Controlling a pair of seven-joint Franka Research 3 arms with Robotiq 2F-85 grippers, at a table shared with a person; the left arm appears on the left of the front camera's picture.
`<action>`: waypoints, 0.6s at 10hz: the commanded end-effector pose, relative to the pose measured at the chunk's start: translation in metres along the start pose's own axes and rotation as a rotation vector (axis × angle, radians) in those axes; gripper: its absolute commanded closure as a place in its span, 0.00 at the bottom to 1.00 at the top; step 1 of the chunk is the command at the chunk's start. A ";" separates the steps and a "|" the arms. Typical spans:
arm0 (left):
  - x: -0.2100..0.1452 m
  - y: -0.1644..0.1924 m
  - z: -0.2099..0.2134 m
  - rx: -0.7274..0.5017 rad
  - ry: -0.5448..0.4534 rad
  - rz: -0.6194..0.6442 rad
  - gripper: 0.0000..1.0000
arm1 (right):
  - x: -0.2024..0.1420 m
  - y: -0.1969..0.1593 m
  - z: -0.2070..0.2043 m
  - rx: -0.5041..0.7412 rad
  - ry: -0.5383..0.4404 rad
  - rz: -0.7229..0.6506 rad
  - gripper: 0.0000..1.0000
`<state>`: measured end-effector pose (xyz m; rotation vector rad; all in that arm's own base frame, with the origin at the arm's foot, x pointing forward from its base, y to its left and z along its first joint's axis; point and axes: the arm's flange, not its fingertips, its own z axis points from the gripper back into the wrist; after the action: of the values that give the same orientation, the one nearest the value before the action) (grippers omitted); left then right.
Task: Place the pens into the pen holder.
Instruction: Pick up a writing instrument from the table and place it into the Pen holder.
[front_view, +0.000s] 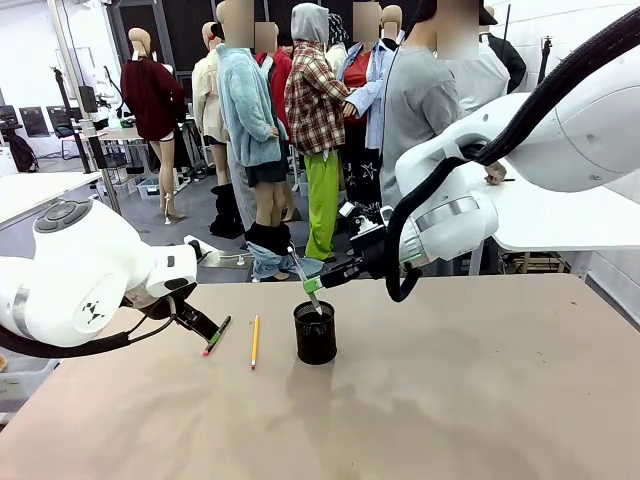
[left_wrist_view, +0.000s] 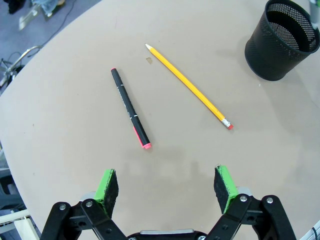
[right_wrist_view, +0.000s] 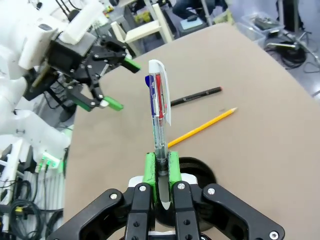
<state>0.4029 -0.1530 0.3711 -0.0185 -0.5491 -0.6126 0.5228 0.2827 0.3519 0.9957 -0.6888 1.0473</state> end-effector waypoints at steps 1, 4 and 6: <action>-0.001 0.002 0.000 0.000 -0.001 0.005 0.00 | -0.008 -0.008 -0.019 -0.064 0.010 0.049 1.00; -0.001 0.002 0.000 0.000 -0.001 0.005 0.00 | -0.015 -0.011 -0.030 -0.055 0.041 0.047 1.00; -0.001 0.002 0.000 0.000 -0.001 0.005 0.00 | -0.018 -0.007 -0.031 -0.031 0.055 0.063 1.00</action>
<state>0.4029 -0.1530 0.3711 -0.0185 -0.5491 -0.6126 0.5215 0.2997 0.3231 0.9275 -0.6767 1.0806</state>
